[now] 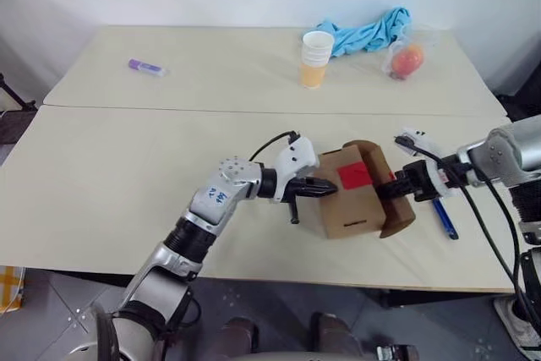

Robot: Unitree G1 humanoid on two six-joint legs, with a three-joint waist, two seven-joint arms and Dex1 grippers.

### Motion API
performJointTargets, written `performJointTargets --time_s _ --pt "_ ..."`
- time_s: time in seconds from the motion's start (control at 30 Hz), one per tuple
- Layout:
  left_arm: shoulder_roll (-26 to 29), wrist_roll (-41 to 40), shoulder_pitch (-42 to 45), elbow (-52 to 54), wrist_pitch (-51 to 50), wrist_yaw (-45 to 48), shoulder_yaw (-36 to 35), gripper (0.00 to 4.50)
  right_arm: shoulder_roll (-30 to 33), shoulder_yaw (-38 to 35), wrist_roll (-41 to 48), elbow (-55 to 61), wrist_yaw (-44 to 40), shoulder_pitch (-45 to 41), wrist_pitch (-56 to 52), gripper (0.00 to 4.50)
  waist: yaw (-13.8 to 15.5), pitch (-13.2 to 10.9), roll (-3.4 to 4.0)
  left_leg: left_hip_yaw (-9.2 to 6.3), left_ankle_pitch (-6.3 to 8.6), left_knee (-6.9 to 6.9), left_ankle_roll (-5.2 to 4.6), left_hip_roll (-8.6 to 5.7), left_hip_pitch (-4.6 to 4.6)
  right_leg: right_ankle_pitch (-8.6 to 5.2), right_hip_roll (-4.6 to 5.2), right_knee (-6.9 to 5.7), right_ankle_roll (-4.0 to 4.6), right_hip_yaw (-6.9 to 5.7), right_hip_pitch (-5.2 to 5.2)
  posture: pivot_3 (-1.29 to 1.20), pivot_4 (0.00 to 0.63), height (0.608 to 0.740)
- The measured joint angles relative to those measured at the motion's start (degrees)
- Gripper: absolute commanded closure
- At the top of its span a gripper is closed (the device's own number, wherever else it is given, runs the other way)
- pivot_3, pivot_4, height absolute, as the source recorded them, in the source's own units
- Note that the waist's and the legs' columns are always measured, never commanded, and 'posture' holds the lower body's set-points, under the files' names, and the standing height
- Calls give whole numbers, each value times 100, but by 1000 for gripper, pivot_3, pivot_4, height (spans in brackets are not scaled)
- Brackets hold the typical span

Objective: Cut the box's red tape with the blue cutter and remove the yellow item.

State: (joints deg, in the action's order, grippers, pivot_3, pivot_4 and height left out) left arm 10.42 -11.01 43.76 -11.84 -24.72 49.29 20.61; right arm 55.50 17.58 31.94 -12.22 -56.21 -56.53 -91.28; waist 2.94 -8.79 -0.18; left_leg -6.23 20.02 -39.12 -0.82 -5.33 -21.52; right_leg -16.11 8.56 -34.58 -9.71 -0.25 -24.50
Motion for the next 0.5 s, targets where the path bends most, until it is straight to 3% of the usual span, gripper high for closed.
performJointTargets --time_s 0.2,0.27,0.5 --pt "47 28 -104 35 59 -126 -55 4500 221 747 10 425 175 -780 -102 4478 -11 -3 5 4 0 3 0 1 0 0 0 2 0 3 -4 0 150 740" --pt "83 28 -202 133 36 -158 -56 4500 351 1283 170 543 205 -1220 -103 4478 16 -4 6 0 1 1 0 1 0 0 0 2 0 0 -1 0 150 740" --pt "26 32 -419 291 -110 -329 -99 4500 505 2125 864 637 719 -1975 -104 4478 71 -4 4 -7 2 -2 -7 -6 -1 10 3 17 -3 -3 11 0 150 740"
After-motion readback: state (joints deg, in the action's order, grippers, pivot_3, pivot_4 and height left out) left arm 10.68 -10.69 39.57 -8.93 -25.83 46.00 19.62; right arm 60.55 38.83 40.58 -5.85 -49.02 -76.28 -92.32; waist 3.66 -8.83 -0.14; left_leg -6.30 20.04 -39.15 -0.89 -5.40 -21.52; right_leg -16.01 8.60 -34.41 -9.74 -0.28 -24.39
